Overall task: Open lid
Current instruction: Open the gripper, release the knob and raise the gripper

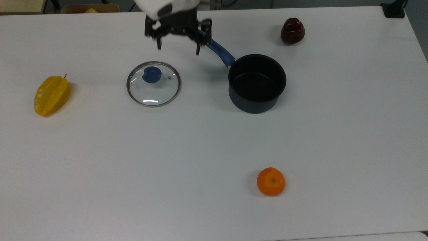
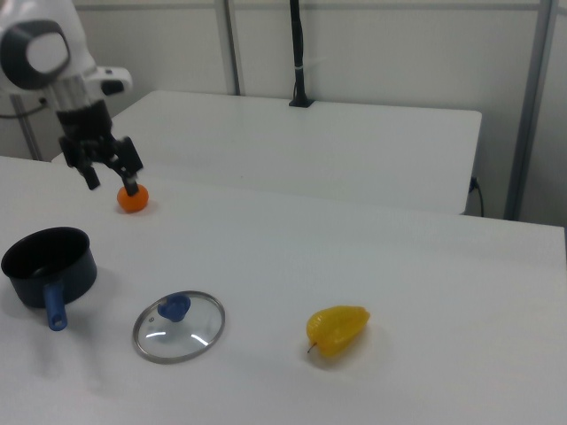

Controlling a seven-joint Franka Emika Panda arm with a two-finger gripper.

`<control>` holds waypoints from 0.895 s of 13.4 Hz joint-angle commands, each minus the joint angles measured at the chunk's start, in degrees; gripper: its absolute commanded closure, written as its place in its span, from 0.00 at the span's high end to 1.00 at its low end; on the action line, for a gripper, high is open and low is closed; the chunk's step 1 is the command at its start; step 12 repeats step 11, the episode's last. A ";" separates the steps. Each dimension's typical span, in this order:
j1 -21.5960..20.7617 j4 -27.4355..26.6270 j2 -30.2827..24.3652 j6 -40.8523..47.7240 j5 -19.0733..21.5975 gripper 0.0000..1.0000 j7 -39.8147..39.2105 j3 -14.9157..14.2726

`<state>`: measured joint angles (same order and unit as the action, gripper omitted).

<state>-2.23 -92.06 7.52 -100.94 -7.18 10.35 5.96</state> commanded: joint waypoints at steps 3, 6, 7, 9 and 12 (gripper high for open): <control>-0.84 -0.92 -11.54 13.73 3.84 1.00 -8.14 -3.40; -0.14 -1.54 -13.06 14.02 4.46 1.00 -8.51 -6.05; 0.03 -1.63 -12.80 14.01 4.46 1.00 -8.42 -6.40; -0.05 -1.54 -12.36 14.19 4.46 1.00 -7.98 -6.40; 0.03 -1.54 -12.18 14.28 4.46 1.00 -7.81 -6.40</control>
